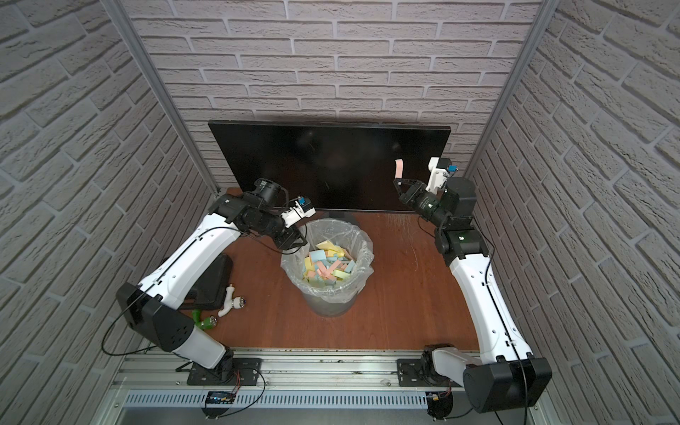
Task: Remove the sticky note from the monitor
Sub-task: Tear off the sticky note from the monitor, then place the sticky note in the trash bin.
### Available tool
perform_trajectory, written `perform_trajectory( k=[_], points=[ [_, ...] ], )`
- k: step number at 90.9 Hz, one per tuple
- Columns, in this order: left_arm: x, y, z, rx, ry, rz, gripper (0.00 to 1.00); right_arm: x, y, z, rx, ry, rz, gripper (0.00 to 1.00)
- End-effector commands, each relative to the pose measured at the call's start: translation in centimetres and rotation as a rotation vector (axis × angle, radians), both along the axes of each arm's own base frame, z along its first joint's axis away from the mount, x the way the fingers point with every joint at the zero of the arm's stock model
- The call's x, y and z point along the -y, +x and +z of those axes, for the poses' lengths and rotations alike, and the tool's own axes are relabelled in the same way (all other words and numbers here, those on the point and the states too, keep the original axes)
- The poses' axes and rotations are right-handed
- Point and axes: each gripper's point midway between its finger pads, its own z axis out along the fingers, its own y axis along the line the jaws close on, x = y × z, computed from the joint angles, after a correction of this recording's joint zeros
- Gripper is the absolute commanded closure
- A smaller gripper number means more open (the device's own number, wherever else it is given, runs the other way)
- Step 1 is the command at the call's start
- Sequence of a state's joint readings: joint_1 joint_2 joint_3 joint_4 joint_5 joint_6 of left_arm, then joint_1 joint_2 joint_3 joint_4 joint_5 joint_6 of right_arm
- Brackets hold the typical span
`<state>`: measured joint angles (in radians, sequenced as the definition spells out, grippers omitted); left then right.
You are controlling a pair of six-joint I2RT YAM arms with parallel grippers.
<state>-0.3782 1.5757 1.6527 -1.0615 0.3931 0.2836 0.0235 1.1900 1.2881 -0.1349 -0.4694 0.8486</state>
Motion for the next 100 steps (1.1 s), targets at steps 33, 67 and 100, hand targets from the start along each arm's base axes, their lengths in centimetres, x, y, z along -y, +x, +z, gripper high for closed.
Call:
perform_trajectory(
  k=[33, 67, 100],
  points=[
    [0.4, 0.0, 0.2, 0.004, -0.012, -0.007, 0.51, -3.9, -6.2, 0.7, 0.035, -0.136, 0.144, 0.97],
    [0.3, 0.0, 0.1, 0.007, -0.011, -0.006, 0.51, -11.2, -11.0, -1.1, 0.042, -0.332, 0.405, 0.97],
    [0.4, 0.0, 0.4, 0.011, -0.017, -0.007, 0.48, -16.9, -14.0, -10.2, -0.108, -0.707, 0.605, 0.97]
  ],
)
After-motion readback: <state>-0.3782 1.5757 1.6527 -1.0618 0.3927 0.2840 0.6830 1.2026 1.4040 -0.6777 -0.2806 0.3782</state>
